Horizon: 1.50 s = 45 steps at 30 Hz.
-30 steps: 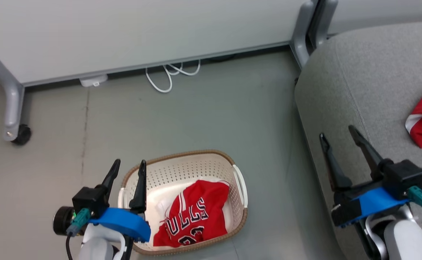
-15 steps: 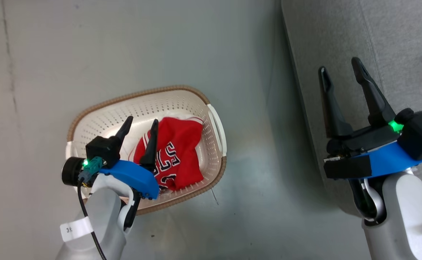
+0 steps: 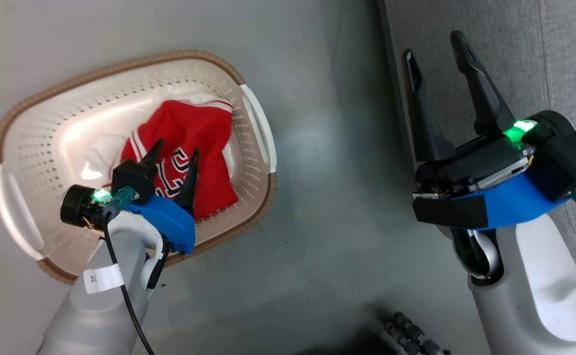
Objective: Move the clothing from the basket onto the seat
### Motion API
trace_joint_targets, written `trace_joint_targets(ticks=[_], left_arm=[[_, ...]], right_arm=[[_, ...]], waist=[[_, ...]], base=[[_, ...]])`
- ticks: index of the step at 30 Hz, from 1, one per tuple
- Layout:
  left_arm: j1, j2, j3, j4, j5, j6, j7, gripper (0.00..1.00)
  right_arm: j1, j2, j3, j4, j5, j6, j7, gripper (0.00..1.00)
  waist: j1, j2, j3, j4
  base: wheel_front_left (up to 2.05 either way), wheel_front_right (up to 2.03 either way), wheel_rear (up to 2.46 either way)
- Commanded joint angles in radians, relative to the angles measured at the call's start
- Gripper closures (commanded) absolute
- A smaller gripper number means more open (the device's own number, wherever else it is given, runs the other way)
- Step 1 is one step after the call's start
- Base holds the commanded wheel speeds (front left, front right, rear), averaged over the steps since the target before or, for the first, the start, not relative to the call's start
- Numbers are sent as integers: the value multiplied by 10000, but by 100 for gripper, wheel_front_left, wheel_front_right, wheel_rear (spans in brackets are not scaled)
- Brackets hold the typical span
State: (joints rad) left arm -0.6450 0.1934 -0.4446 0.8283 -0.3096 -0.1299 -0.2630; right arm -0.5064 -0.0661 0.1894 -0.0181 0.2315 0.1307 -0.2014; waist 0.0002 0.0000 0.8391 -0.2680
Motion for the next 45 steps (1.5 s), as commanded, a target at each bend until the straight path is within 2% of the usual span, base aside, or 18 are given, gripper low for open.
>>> trace_joint_targets(ticks=[1, 11, 23, 24, 25, 26, 27, 39, 45], left_arm=[[-214, 89, -81, 87, 21, -7, -27, 0], [-657, 403, -107, 753, -44, -7, -27, 0], [-1170, 352, -122, 1886, -138, -7, -27, 0], [-1232, 334, -153, 2012, -151, -7, -27, 16], [-1302, 322, -180, 2115, -138, -7, -27, 61], [-1373, 305, -216, 2196, -141, -7, -27, 96], [-1430, 289, -254, 2248, -145, -7, -27, 100], [-1442, 313, -494, 2342, -547, -7, -27, 100], [-1105, 152, -328, 2243, -744, -7, -27, 100]], right_arm=[[-170, 64, 27, 10, 42, 1, -83, 0], [-157, 147, 225, 136, 161, 1, -336, 0], [-51, 170, 365, 178, 142, 1, -510, 0], [-47, 171, 361, 178, 143, 1, -509, 0], [-36, 171, 358, 181, 144, 1, -512, 0], [-29, 172, 354, 189, 148, 1, -525, 0], [-23, 171, 347, 198, 152, 1, -536, 0], [14, 171, 339, 339, 216, 1, -596, 0], [75, 169, 344, 619, 263, 1, -619, 0]], waist=[[-2, 0, 387, -281], [-2, 0, 1077, -523], [-2, 0, 1383, -749], [-2, 0, 1395, -756], [-2, 0, 1406, -759], [-2, 0, 1410, -758], [-2, 0, 1407, -757], [-2, 0, 1143, -707], [-2, 0, 370, -630]], base=[[0, 0, 0], [0, 0, 0], [0, 0, 0], [0, 0, 0], [0, 0, 0], [0, 0, 0], [0, 0, 0], [0, 0, 0], [0, 0, 0]])
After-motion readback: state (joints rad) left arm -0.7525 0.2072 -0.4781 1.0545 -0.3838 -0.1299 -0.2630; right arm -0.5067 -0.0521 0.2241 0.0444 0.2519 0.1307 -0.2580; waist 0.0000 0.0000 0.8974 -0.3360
